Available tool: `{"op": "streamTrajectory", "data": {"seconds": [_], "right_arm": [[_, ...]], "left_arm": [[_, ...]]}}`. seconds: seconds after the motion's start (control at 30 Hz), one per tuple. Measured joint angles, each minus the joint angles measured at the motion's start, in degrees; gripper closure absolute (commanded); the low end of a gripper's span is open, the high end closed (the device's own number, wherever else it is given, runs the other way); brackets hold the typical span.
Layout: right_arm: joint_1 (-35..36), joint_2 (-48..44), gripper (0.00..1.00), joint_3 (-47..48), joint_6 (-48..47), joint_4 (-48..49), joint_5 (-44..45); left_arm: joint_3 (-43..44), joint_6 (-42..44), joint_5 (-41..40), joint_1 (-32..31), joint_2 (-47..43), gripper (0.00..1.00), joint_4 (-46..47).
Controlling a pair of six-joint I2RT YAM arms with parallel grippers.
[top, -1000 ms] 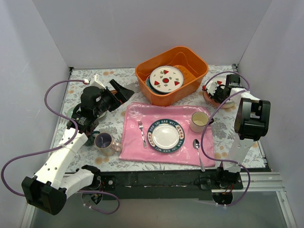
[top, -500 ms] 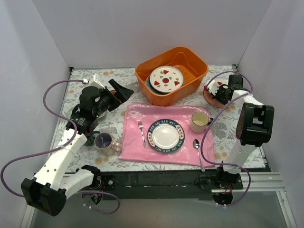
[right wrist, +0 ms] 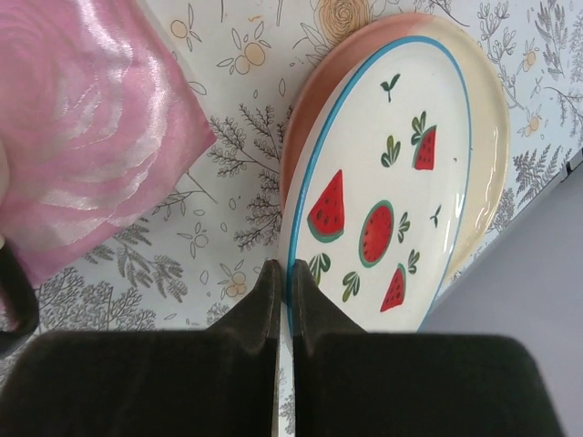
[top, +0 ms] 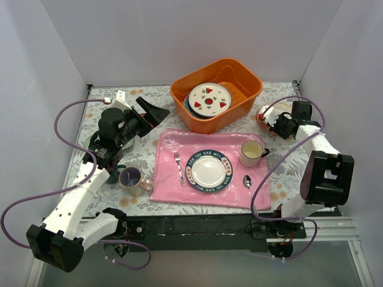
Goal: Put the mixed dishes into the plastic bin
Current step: Pick up the plate at the center of the board.
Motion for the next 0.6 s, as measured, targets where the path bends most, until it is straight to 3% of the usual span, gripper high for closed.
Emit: {"op": "streamTrajectory", "data": {"seconds": [0.6], "right_arm": [[0.0, -13.7, 0.99, -5.2, 2.7, -5.1, -3.5]], "left_arm": [[-0.1, -15.8, 16.7, 0.0, 12.2, 0.02, 16.7]]}}
